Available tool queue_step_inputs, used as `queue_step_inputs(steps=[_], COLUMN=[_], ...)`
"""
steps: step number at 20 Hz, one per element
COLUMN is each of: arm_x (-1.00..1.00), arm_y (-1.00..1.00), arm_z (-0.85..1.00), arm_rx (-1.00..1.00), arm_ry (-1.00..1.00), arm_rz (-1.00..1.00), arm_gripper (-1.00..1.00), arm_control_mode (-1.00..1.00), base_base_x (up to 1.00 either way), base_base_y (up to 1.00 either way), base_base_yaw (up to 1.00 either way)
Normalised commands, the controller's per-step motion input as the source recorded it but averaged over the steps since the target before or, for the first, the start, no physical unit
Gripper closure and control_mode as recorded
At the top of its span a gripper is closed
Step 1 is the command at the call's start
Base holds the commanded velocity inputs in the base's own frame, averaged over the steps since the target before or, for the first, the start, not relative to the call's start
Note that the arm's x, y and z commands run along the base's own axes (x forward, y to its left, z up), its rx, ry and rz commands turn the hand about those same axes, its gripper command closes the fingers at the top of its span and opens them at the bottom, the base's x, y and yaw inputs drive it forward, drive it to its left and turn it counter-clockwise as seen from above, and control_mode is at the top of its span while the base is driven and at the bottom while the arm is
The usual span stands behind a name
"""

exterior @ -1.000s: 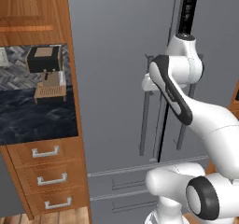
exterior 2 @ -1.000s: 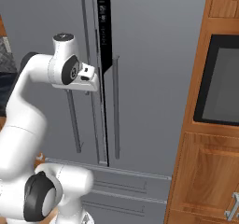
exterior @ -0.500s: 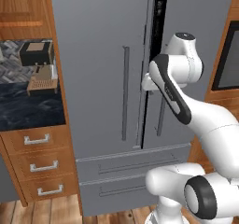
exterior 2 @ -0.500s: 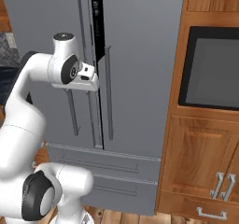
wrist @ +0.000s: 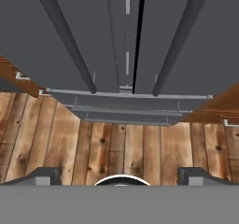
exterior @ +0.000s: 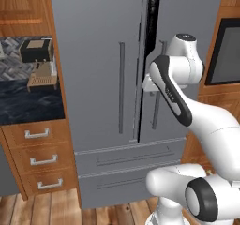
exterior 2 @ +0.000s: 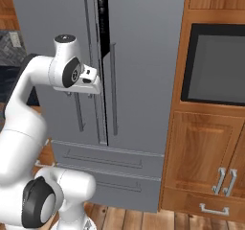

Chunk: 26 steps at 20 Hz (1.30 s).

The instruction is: There is a bowl on the dining counter. Grab a lemon wedge from the fridge and place it in the bowl. Then get the liquor bottle and glass cup from the cabinet and place them next to the bowl.

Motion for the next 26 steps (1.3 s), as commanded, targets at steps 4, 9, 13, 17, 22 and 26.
queue_step_inputs(steps=[4, 9, 13, 17, 22, 26], arm_x=[0.0, 0.25, 0.55, 0.36, 0.4, 0.31], arm_y=[0.0, -0.11, -0.5, -0.49, -0.31, -0.08], arm_z=[0.0, 0.0, 0.0, 0.03, 0.04, 0.0], arm_rx=[0.0, 0.01, 0.01, 0.0, 0.0, -0.01], arm_ry=[0.0, 0.0, -0.04, -0.16, -0.16, -0.18], arm_rz=[0.0, 0.0, 0.0, 0.0, 0.0, 0.0], arm_gripper=[-1.0, -1.0, -1.0, -1.0, -1.0, -1.0], arm_control_mode=[1.0, -1.0, -1.0, -1.0, -1.0, -1.0], base_base_x=[-0.21, 0.0, 0.0, 0.0, 0.0, 0.0], base_base_y=[-0.22, 0.0, 0.0, 0.0, 0.0, 0.0], base_base_yaw=[0.0, 0.0, 0.0, 0.0, 0.0, 0.0])
